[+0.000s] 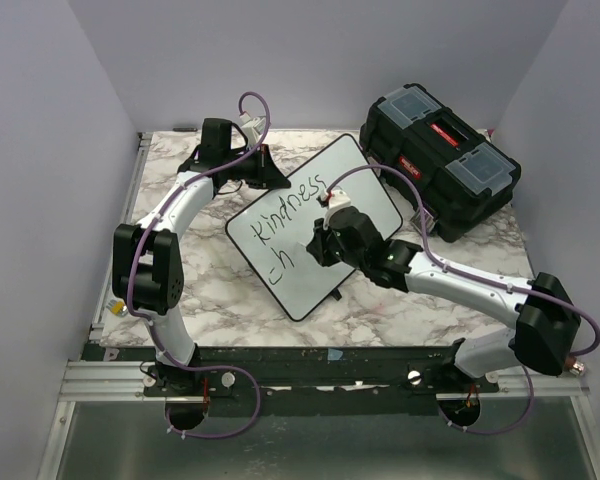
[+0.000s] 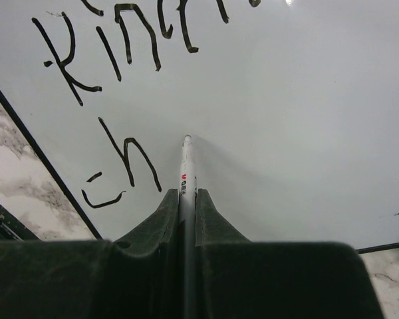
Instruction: Write a sentence on the whiteboard
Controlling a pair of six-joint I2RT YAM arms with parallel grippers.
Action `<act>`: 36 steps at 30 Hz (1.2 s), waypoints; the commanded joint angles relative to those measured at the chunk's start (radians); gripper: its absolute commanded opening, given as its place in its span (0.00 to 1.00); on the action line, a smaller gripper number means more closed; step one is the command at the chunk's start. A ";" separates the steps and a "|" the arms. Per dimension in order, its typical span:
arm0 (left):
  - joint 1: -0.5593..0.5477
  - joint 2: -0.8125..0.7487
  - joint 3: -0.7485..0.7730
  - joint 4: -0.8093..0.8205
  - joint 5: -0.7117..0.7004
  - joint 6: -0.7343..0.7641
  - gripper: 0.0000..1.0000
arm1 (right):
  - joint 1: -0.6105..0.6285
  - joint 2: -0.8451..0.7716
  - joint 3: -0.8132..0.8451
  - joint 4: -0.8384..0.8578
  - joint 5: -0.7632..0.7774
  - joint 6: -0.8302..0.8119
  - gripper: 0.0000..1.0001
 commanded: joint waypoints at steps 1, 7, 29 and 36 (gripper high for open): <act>-0.034 -0.020 -0.031 -0.058 -0.023 0.109 0.00 | -0.002 0.032 0.038 -0.013 -0.058 -0.044 0.01; -0.036 -0.020 -0.029 -0.060 -0.021 0.108 0.00 | -0.003 0.045 0.043 -0.013 -0.101 -0.063 0.01; -0.037 -0.016 -0.020 -0.069 -0.025 0.111 0.00 | -0.001 0.025 -0.033 -0.047 -0.122 -0.053 0.01; -0.039 -0.017 -0.021 -0.069 -0.026 0.112 0.00 | -0.002 0.033 -0.004 -0.068 -0.037 -0.042 0.01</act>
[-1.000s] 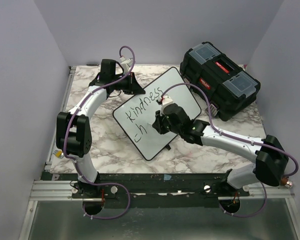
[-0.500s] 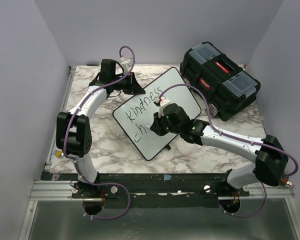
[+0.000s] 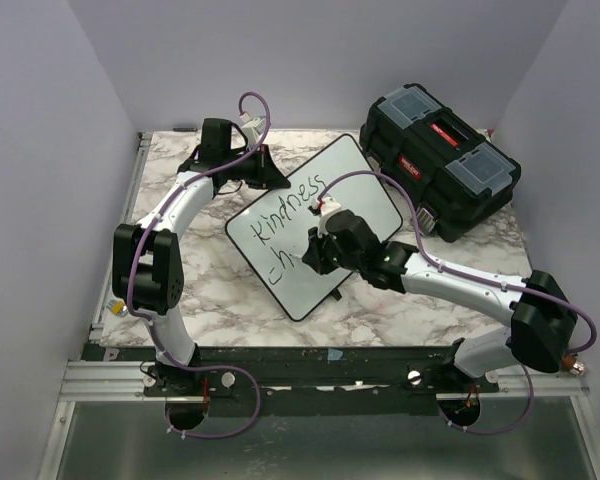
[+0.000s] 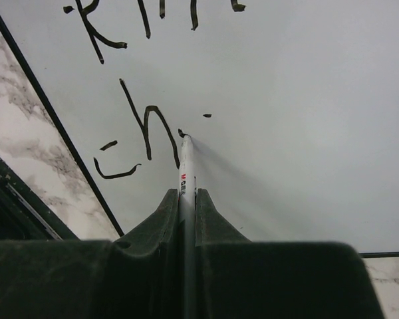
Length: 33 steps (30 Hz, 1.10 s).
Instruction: Write a sentence on the whiteboard
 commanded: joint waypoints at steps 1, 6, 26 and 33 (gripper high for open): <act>-0.038 -0.016 -0.021 -0.066 -0.021 0.105 0.00 | -0.004 0.003 0.010 -0.063 0.100 0.005 0.01; -0.039 -0.018 -0.021 -0.067 -0.020 0.105 0.00 | -0.004 0.007 0.033 -0.074 0.138 0.010 0.01; -0.040 -0.019 -0.021 -0.066 -0.019 0.105 0.00 | -0.004 0.032 0.056 -0.054 0.096 0.031 0.01; -0.040 -0.019 -0.020 -0.066 -0.019 0.105 0.00 | -0.003 -0.015 -0.029 -0.059 0.099 0.059 0.01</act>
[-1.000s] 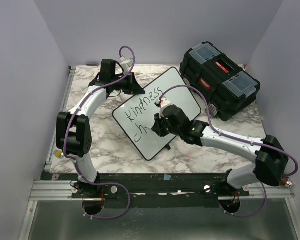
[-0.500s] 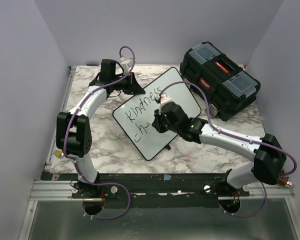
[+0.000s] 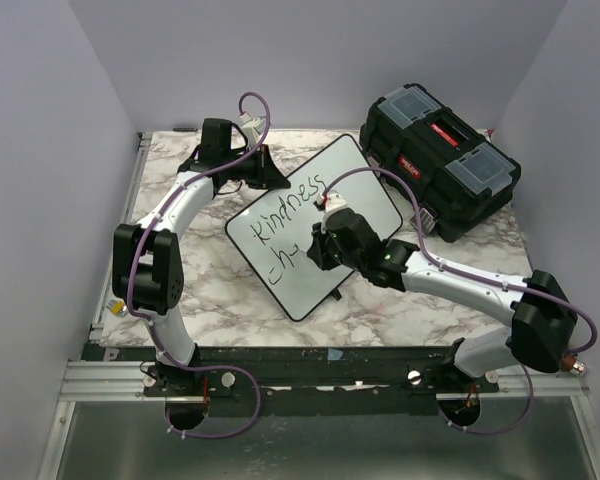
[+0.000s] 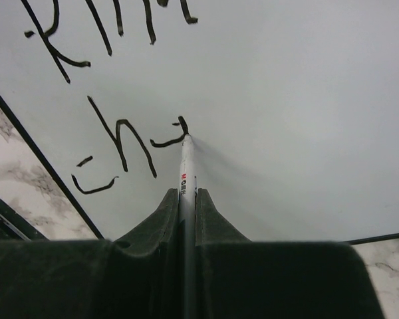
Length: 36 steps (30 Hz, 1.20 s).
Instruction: Write a sentence on the whiteboard
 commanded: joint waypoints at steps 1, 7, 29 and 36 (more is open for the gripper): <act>-0.040 -0.020 -0.021 -0.064 -0.016 0.104 0.00 | -0.002 -0.033 -0.072 -0.024 0.003 0.031 0.01; -0.042 -0.019 -0.021 -0.064 -0.016 0.104 0.00 | -0.003 -0.046 -0.062 -0.031 0.033 0.035 0.01; -0.045 -0.028 -0.023 -0.069 -0.019 0.107 0.00 | -0.002 -0.018 0.049 -0.010 0.034 0.037 0.01; -0.046 -0.028 -0.024 -0.070 -0.019 0.107 0.00 | -0.003 0.004 0.052 -0.004 0.014 0.042 0.01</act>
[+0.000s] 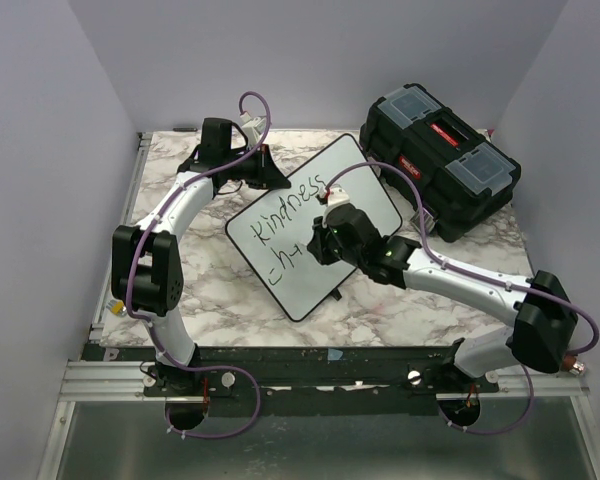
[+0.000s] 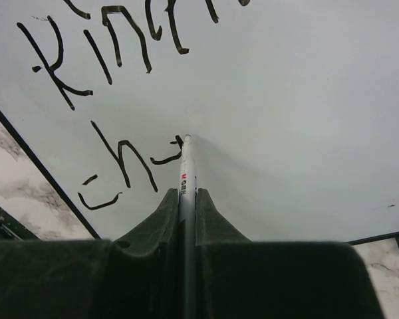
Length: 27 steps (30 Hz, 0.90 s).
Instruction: Write a sentence on the whiteboard
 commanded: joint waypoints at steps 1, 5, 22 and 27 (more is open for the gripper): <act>-0.041 -0.018 -0.023 -0.062 -0.018 0.107 0.00 | -0.002 0.025 0.027 0.020 -0.028 0.013 0.01; -0.041 -0.016 -0.024 -0.061 -0.018 0.107 0.00 | -0.002 0.030 0.024 0.027 -0.042 0.018 0.01; -0.041 -0.012 -0.017 -0.063 -0.016 0.106 0.00 | -0.001 0.044 0.002 0.042 -0.126 0.044 0.01; -0.043 -0.010 -0.015 -0.063 -0.016 0.106 0.00 | -0.001 0.020 -0.039 0.050 -0.140 0.066 0.01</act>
